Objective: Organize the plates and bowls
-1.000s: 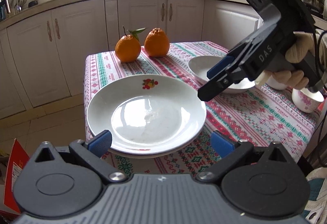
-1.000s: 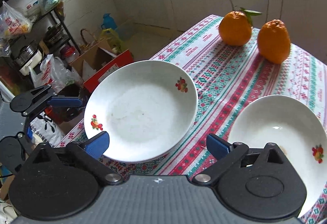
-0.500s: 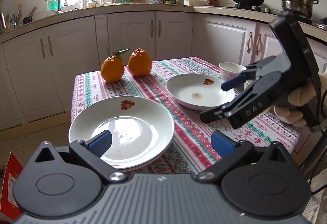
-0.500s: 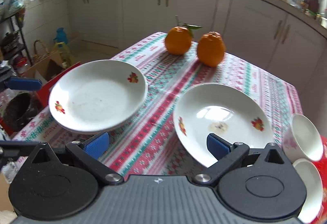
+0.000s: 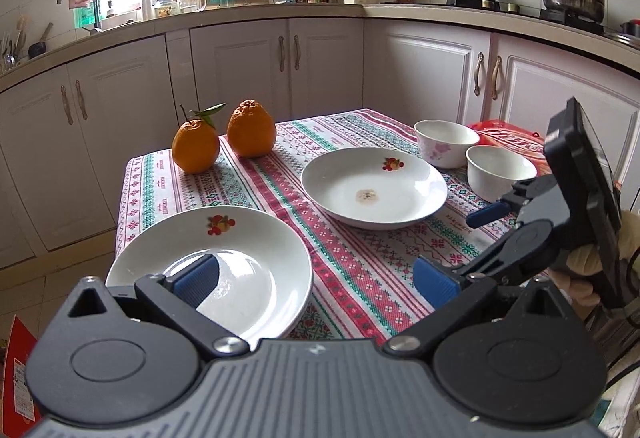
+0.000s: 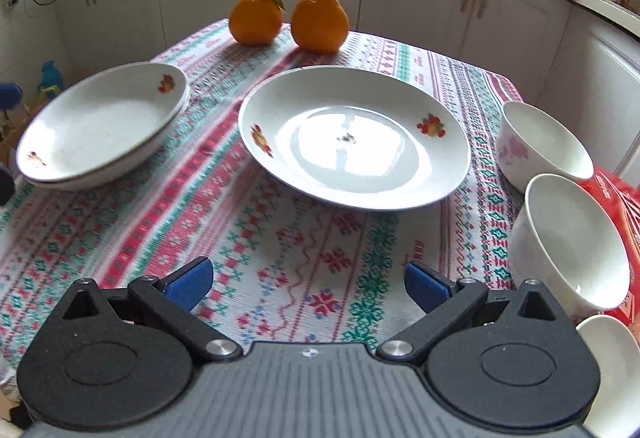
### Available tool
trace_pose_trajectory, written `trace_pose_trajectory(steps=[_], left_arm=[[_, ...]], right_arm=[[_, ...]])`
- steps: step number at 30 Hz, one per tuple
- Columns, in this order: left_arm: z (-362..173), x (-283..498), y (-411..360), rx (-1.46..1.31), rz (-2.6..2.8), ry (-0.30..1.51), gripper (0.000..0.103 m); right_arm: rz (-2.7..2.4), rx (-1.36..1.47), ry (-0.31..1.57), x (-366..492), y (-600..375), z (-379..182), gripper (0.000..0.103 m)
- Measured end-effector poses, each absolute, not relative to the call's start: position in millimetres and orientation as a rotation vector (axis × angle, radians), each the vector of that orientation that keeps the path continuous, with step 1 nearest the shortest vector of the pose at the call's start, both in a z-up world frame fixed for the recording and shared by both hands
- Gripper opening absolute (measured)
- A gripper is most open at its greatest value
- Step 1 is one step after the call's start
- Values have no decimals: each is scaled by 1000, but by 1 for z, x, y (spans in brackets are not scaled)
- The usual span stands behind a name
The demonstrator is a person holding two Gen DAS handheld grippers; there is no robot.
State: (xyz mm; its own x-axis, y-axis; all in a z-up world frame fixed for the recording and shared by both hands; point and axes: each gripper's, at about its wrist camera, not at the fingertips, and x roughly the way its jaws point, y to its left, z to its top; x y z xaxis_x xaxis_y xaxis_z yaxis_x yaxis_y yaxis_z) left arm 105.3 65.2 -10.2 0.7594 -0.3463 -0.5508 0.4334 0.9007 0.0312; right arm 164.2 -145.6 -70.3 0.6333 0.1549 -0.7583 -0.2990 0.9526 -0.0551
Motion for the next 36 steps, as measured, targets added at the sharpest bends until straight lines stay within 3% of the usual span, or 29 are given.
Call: trace_pose_trajectory(steps=[19, 36], left_arm=[[-2, 227, 8, 265, -565, 660, 102], [-43, 344, -46, 320, -715, 881, 98]], right_arm=[[224, -100, 789, 202, -159, -83, 103], [192, -100, 793, 218, -159, -81, 100]])
